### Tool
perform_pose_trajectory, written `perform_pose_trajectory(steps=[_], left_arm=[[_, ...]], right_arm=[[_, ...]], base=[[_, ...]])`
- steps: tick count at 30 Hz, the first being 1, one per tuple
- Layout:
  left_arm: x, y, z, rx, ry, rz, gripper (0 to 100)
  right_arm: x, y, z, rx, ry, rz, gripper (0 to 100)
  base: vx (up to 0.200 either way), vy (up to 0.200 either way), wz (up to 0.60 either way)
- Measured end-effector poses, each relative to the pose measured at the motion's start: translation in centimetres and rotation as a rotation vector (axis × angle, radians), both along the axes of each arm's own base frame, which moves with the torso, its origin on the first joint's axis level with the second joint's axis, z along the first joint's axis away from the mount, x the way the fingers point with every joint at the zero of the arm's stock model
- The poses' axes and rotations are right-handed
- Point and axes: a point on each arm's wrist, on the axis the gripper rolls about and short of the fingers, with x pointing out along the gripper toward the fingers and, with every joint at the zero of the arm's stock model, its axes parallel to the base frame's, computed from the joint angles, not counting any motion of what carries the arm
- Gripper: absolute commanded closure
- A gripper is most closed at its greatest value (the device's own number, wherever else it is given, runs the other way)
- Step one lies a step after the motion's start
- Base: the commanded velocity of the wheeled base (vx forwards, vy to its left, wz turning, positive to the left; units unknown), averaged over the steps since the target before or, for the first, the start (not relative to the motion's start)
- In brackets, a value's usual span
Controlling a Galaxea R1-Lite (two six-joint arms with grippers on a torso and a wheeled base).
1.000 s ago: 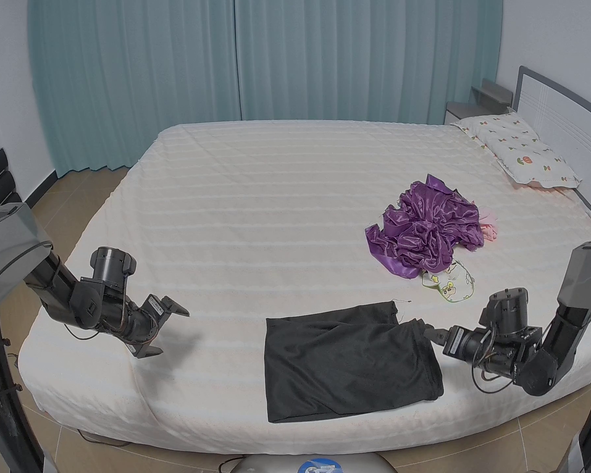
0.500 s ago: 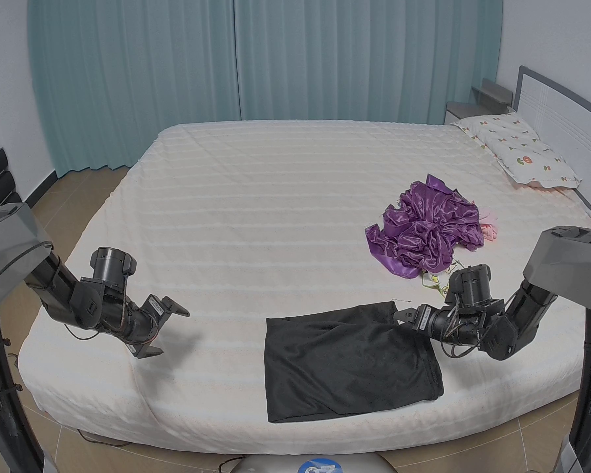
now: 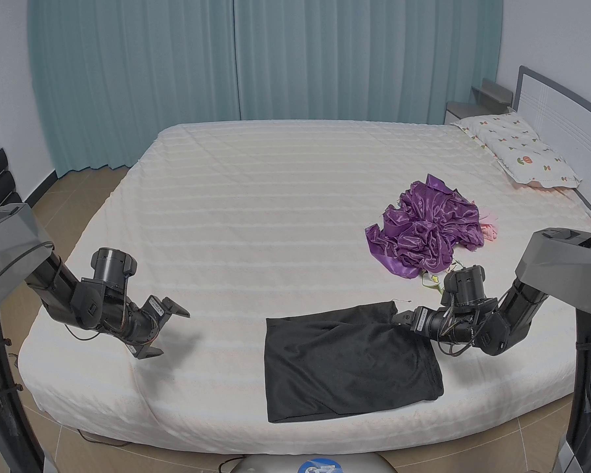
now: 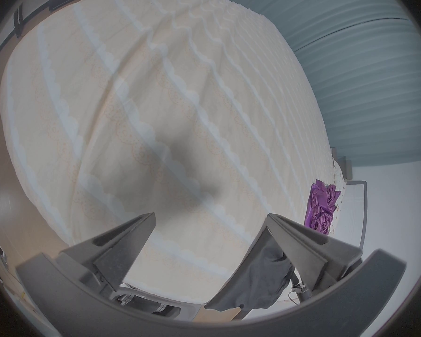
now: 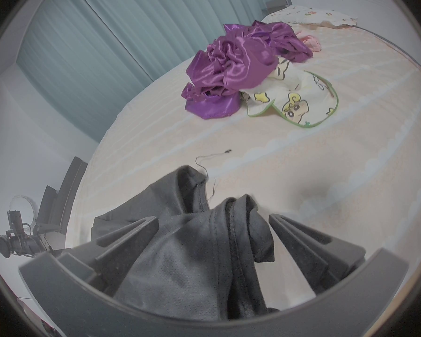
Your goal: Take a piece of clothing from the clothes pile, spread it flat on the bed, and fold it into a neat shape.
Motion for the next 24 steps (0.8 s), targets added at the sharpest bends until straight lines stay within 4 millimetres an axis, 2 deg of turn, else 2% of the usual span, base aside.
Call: perform_pose_trajectory(steps=[6, 11, 16, 24], left_arm=[[0.0, 0.0, 0.0, 0.001, 0.001, 0.0, 0], [0.1, 0.0, 0.0, 0.001, 0.001, 0.002, 0], [0.1, 0.0, 0.0, 0.001, 0.001, 0.003, 0], [0.1, 0.0, -0.1, 0.001, 0.001, 0.003, 0]], right_arm=[[0.4, 0.1, -0.1, 0.009, -0.015, -0.008, 100], [0.5, 0.0, 1.1, 0.055, -0.049, -0.036, 100], [0.7, -1.1, 2.3, 0.08, -0.09, -0.072, 100], [1.2, -1.7, 3.0, 0.111, -0.156, -0.086, 100]], base=[[0.0, 0.0, 0.0], [0.0, 0.0, 0.0], [0.0, 0.0, 0.0], [0.0, 0.0, 0.0]])
